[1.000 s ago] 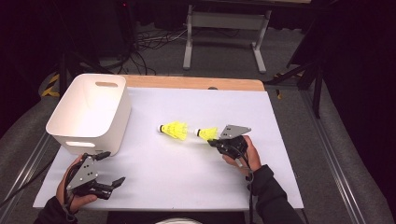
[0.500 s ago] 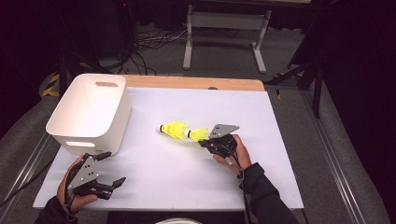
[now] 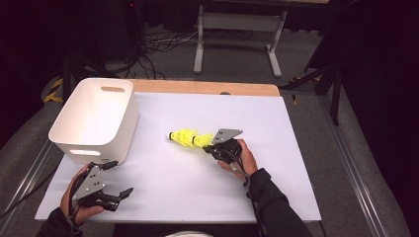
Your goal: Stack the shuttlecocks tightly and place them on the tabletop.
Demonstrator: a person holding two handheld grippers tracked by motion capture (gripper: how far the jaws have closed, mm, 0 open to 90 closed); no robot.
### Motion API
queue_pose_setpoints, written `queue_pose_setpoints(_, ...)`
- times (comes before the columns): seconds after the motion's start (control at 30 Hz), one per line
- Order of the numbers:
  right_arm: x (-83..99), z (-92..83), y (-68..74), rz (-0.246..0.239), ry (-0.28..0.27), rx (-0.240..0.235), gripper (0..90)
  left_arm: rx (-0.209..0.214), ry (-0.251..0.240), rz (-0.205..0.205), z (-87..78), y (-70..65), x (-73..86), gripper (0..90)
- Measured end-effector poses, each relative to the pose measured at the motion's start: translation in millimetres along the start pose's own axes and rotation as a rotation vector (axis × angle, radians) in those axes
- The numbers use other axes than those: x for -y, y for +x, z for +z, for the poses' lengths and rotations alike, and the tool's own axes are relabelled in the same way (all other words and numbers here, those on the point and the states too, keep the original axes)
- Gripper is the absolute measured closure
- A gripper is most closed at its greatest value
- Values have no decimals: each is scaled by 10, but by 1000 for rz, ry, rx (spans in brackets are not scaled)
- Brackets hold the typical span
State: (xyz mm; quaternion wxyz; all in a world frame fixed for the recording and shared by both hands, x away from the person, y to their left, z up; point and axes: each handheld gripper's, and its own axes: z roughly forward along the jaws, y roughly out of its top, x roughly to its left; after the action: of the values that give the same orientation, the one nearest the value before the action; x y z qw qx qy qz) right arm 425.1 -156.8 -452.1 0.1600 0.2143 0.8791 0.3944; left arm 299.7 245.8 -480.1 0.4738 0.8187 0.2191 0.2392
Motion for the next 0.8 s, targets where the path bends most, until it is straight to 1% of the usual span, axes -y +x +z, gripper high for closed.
queue_pose_setpoints(0.3, -102, 123, 19, -13, -6, -7, 900, 2, -1, -2, -1, -2, 1, 45)
queue_pose_setpoints(0.53, -143, 203, 33, -20, -1, -11, 900, 5, 1, -3, 1, 4, 5, 45)
queue_pose_setpoints(0.73, -147, 258, 41, -12, 3, -10, 884, 8, 3, -1, 5, 3, 5, 45)
queue_pose_setpoints(0.8, -146, 281, 39, -5, -1, -1, 884, 7, 3, -4, 8, 4, 5, 45)
